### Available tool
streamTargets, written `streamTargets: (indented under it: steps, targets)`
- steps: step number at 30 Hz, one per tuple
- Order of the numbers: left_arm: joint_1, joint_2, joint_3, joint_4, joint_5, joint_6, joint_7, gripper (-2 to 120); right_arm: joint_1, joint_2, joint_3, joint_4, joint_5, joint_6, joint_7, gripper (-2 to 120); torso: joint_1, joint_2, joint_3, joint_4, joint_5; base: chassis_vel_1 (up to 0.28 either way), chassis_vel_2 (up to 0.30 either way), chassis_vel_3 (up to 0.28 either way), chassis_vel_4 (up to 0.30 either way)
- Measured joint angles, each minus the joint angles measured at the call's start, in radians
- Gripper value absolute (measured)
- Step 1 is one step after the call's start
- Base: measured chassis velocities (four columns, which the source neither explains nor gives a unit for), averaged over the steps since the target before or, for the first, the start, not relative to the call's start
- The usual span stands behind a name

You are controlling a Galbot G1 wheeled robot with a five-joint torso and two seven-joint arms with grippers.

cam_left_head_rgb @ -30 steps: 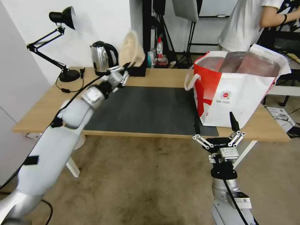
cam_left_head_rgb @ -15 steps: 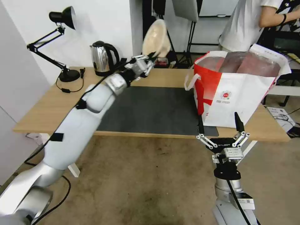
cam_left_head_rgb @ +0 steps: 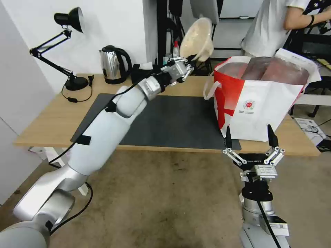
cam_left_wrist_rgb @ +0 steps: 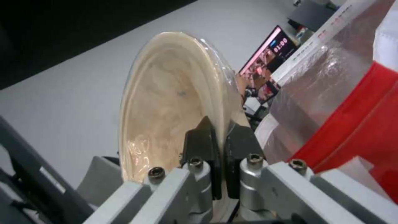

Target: Pick up the trash from the table and place it into the takeout bag.

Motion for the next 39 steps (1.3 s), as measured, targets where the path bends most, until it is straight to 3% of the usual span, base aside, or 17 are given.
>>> streamTargets:
  steps: [19,39]
  targets:
    - [-0.107,-0.103,0.136,0.116,0.006,-0.028,0.0,1,-0.013,0.031,-0.003,0.026,-0.01,0.003,-0.002,100,0.0,0.0,0.0,-0.0001,-0.0001,0.0,0.0,0.0,0.0]
    - [-0.171,-0.156,0.224,0.221,0.001,-0.054,-0.001,1,-0.018,0.046,-0.007,0.038,-0.007,0.006,-0.002,100,0.0,0.0,0.0,0.0,-0.0001,0.0,0.0,0.0,0.0]
